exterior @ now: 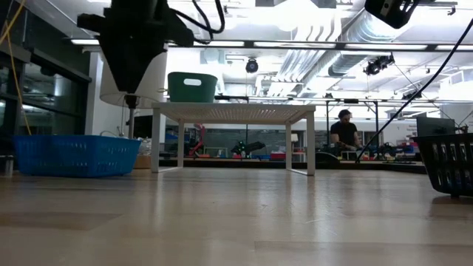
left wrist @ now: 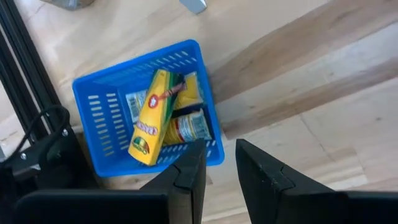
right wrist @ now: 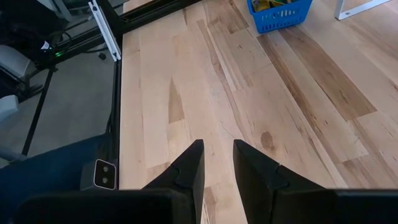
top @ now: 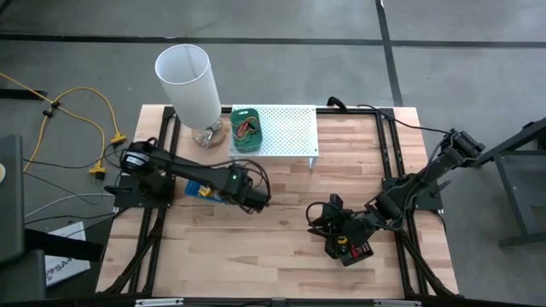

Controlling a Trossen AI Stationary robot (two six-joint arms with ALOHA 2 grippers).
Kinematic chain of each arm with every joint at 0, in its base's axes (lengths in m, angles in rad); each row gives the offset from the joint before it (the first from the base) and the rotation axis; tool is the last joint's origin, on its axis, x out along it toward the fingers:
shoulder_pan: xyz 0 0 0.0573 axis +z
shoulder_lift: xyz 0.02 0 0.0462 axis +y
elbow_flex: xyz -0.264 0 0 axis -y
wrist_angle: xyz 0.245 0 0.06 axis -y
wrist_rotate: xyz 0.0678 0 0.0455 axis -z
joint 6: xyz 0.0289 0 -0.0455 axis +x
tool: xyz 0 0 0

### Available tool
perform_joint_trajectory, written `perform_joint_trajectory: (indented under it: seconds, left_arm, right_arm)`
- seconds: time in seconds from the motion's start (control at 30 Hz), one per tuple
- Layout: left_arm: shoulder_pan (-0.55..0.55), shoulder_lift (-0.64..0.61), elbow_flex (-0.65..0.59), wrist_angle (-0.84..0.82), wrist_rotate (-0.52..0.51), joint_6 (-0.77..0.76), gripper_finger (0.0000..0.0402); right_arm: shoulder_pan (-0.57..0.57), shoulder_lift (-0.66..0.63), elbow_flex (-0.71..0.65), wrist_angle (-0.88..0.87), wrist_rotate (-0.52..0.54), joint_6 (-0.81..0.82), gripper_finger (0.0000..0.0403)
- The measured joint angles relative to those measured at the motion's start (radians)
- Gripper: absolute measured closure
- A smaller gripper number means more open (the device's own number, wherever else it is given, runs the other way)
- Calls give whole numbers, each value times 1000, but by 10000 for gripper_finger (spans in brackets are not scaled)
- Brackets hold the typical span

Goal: Pick & Place Office Desk Supplies
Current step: Put the blue bin with yellow crayon box on the shelf

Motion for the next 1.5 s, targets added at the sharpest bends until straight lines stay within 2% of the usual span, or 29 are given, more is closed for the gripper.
perform_joint_trajectory:
  seconds: [0.27,0.53,0.73,0.93,1.03,1.5]
  left_arm:
    - [-73,0,-6,-1,-49,-91,320]
    - [-7,-25,-88,16,-17,-44,320]
    - [21,-110,-212,181,-5,21,320]
    - [52,-223,-391,341,41,35,321]
    - [61,-259,-440,401,43,39,321]
    - [72,-232,-458,438,60,59,321]
  right_arm:
    - [0,0,0,0,0,0,330]
    - [0,0,0,0,0,0,330]
    - [0,0,0,3,0,0,330]
    - [0,0,0,7,0,0,330]
    - [0,0,0,8,0,0,330]
    - [0,0,0,12,0,0,330]
